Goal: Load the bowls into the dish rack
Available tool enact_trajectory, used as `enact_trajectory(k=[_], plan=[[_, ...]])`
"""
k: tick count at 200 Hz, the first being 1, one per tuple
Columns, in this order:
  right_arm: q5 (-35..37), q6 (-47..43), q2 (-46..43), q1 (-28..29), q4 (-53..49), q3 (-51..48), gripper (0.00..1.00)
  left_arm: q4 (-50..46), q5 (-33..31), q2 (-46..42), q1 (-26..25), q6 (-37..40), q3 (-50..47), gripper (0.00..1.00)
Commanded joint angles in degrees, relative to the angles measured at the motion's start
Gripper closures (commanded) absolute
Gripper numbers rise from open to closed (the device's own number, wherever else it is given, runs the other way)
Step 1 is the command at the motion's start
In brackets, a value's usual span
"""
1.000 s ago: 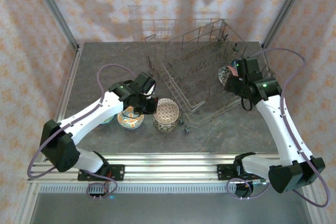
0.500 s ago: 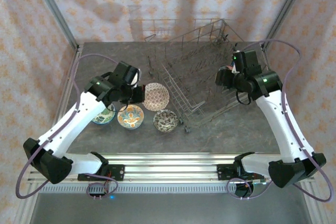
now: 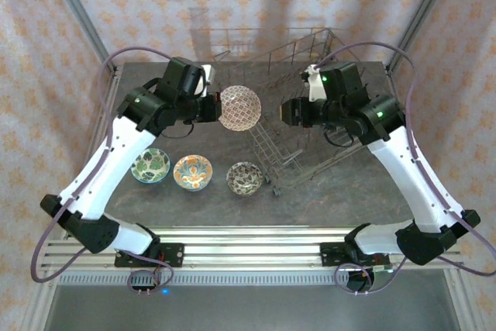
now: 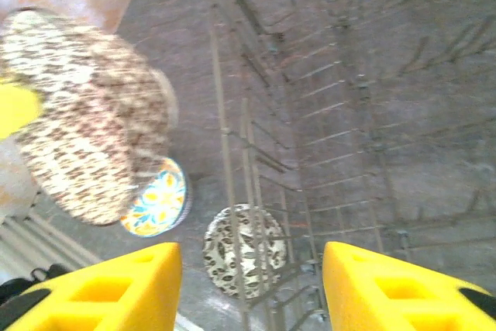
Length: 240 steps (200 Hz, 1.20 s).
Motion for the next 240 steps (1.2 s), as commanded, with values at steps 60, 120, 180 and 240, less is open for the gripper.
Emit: enact_trajectory(k=[60,120,180,240], plan=[[4.34,2.00,1.98,1.48,5.11,0.45,0.55,6.14,1.86,4.05,-3.95,-1.06,7.26,1.00],[5.24,3.83,2.68,1.43,7.91,-1.59,0.58,7.50,3.00,5.27,-4.78,-2.37,7.81,1.00],[2.62,4.14,1.99,1.44,10.54,-3.57,0.64,7.50,2.79,6.59,-5.48,-2.67,9.19,1.00],[6.23,4.30,2.30,1.43,7.87,-2.65,0.85,7.11,1.89,7.74,-7.09,-2.79,10.81,1.00]])
